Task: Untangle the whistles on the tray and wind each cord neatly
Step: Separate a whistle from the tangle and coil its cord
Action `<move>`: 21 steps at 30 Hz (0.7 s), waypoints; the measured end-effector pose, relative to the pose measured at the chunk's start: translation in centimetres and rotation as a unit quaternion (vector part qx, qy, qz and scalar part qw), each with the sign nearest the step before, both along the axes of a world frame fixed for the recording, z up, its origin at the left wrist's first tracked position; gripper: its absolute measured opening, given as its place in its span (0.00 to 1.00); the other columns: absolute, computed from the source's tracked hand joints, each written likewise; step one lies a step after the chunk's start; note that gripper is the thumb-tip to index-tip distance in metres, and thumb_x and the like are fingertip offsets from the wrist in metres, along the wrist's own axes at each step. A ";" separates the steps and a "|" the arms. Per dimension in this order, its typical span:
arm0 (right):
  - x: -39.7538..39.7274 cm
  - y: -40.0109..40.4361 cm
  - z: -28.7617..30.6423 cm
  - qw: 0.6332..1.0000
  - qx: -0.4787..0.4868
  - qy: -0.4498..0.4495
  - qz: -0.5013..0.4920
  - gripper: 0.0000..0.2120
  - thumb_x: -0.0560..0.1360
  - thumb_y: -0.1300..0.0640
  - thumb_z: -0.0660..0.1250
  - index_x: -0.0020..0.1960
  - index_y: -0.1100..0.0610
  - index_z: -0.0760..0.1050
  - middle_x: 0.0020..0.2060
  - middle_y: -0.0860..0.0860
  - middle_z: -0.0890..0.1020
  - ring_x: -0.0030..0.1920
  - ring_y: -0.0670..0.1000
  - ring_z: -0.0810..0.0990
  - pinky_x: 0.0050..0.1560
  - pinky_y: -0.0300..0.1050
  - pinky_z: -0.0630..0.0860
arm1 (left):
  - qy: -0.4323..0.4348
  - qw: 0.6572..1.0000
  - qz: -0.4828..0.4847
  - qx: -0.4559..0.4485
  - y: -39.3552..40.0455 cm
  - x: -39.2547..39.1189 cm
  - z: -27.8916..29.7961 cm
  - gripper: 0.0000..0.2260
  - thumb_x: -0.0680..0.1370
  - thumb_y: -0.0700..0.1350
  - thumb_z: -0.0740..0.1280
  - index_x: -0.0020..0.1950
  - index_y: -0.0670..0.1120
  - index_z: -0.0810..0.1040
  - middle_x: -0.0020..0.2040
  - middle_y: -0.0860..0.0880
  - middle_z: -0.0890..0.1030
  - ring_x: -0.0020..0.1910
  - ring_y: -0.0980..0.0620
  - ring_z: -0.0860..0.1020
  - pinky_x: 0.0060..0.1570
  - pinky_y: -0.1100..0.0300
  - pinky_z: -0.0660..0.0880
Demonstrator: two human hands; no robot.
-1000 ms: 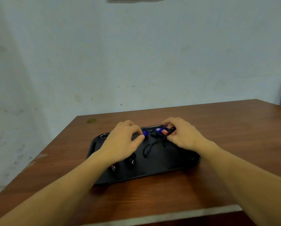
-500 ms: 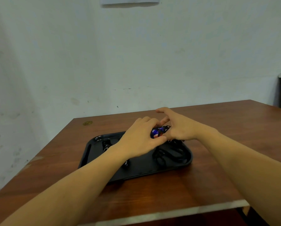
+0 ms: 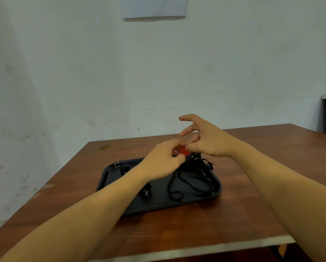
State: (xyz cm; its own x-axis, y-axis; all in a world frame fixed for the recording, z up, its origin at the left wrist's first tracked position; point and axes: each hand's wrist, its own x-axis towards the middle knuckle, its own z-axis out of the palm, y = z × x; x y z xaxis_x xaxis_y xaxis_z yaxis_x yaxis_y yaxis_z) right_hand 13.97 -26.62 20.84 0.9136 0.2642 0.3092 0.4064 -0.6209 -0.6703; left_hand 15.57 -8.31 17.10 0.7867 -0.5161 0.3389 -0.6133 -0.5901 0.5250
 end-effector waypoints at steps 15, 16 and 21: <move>-1.9 4.9 0.6 0.959 0.276 0.048 0.036 0.06 0.80 0.55 0.68 0.50 0.55 0.82 0.36 0.50 0.84 0.29 0.47 0.73 0.35 0.42 0.76 | 0.183 0.919 0.006 -0.350 4.7 -3.2 4.5 0.09 0.78 0.42 0.71 0.56 0.39 0.79 0.36 0.45 0.79 0.29 0.52 0.74 0.32 0.59 0.75; -1.8 5.2 0.5 0.962 0.270 0.034 0.027 0.06 0.80 0.55 0.67 0.49 0.54 0.83 0.34 0.49 0.82 0.27 0.46 0.69 0.31 0.40 0.71 | 0.200 0.906 0.001 -0.374 5.0 -3.3 4.4 0.09 0.79 0.41 0.70 0.57 0.38 0.79 0.37 0.45 0.79 0.30 0.52 0.74 0.33 0.59 0.76; -1.7 6.6 0.3 0.954 0.300 0.005 0.025 0.07 0.79 0.54 0.68 0.45 0.52 0.84 0.30 0.48 0.79 0.23 0.44 0.62 0.24 0.37 0.58 | 0.279 0.838 -0.055 -0.466 6.9 -3.7 3.9 0.10 0.81 0.38 0.65 0.60 0.35 0.79 0.45 0.43 0.82 0.35 0.52 0.77 0.37 0.58 0.79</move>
